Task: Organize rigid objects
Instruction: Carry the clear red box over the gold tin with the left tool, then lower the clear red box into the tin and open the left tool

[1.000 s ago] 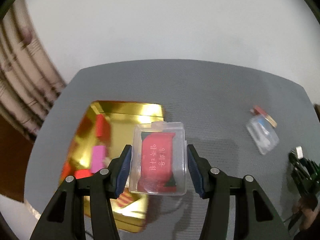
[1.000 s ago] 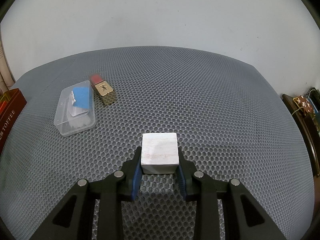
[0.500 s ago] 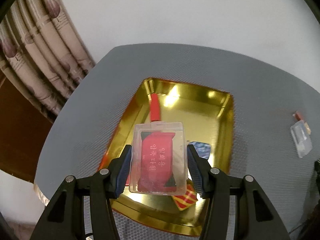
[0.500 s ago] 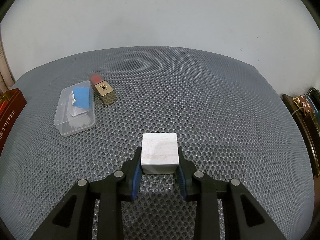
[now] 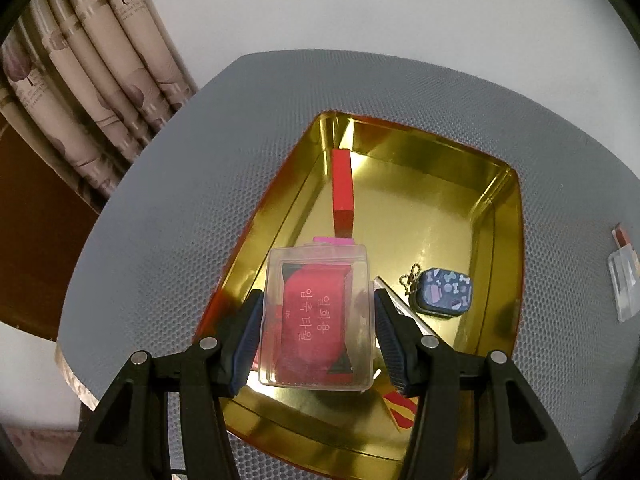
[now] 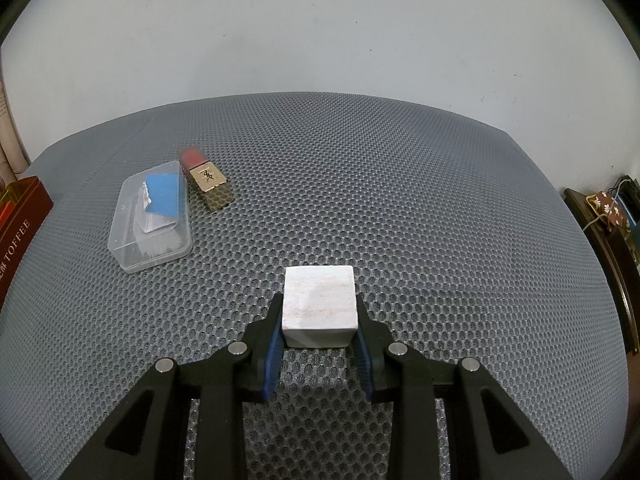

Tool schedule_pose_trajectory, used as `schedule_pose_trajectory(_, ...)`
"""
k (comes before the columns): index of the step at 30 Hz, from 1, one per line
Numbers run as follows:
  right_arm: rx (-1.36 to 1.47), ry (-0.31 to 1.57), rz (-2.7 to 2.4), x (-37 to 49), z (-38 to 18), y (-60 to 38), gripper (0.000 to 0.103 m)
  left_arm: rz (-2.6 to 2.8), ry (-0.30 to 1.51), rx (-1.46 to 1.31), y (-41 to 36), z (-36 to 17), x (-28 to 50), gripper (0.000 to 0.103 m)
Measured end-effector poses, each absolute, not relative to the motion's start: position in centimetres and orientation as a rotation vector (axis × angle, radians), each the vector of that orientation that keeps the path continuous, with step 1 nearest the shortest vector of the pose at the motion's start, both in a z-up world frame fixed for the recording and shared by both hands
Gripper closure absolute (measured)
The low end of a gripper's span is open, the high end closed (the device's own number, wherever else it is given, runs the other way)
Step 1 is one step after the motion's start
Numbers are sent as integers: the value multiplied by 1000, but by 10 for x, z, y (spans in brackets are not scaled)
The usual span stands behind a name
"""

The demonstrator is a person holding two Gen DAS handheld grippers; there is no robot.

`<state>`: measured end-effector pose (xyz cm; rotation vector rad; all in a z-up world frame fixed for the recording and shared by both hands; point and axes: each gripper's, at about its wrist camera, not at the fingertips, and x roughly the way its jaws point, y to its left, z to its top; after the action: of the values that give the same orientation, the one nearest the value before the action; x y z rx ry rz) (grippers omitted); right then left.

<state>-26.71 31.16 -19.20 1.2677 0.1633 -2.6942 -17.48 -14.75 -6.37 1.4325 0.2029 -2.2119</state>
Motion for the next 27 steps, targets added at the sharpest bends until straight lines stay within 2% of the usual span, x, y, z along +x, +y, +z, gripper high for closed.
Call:
schedule_pose_trajectory(19,1268,165,-2695,-265,-191,315,72,-2240,139,1478,-131,-75,-175,50)
schedule_pose_trajectory(27,1268,169,-2696,-262,-192,317,72,-2291,130,1435,-131,-61,-171,40)
